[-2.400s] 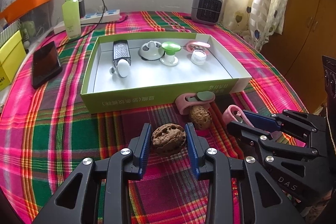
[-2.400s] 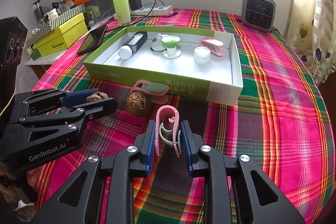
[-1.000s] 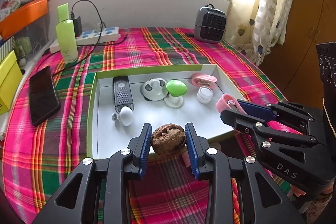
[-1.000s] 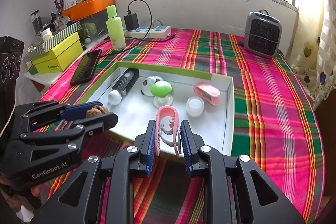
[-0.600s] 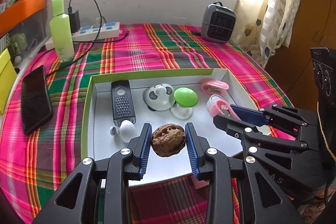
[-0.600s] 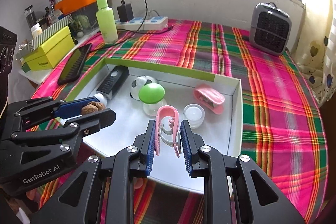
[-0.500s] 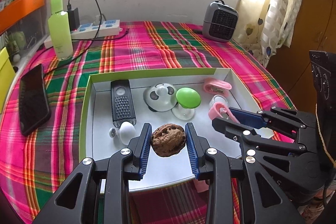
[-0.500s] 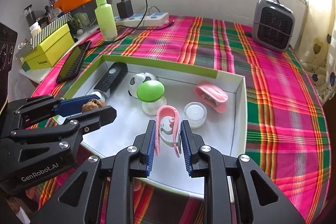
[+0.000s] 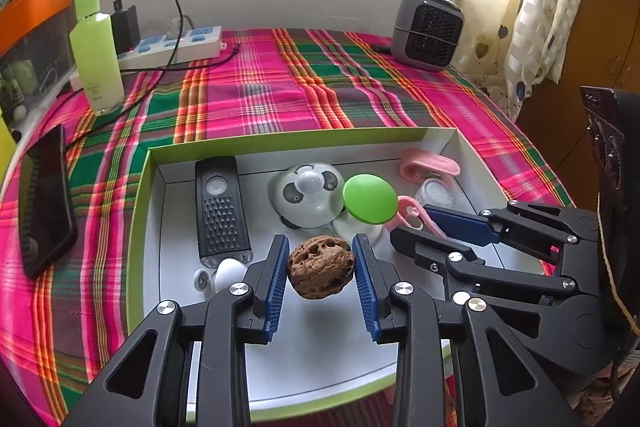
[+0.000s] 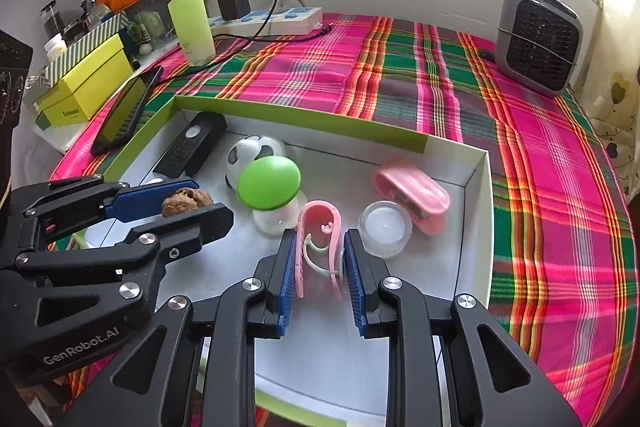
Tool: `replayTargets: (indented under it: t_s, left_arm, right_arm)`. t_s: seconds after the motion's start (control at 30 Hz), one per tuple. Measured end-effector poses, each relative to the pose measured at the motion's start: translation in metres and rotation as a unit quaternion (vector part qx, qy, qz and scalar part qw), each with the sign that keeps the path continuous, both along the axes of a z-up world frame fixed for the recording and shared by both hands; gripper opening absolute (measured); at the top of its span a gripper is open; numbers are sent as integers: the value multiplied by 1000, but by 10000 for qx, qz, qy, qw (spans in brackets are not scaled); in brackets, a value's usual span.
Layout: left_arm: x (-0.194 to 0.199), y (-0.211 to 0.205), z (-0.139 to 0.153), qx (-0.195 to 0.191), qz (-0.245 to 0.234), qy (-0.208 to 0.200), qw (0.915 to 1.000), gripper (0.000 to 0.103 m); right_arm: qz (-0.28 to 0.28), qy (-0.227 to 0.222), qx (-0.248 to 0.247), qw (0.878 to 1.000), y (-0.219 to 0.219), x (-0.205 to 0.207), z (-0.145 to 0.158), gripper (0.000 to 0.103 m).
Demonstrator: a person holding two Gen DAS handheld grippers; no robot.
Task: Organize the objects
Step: 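Lift and carry the pink clip and walnut over the box with both grippers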
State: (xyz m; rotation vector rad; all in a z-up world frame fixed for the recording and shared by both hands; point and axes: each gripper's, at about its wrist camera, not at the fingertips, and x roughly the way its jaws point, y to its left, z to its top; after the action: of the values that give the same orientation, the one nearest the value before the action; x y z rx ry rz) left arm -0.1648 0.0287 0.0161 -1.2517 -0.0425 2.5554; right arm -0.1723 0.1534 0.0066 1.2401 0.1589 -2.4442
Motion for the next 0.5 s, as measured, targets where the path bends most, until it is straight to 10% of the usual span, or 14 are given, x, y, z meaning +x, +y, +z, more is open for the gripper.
replayTargets:
  t_s: [0.5]
  left_arm:
    - [-14,3,-8,-81,47,-44,9999,31]
  right_arm:
    - [-43,135,68,9999,3,-18,-1,25]
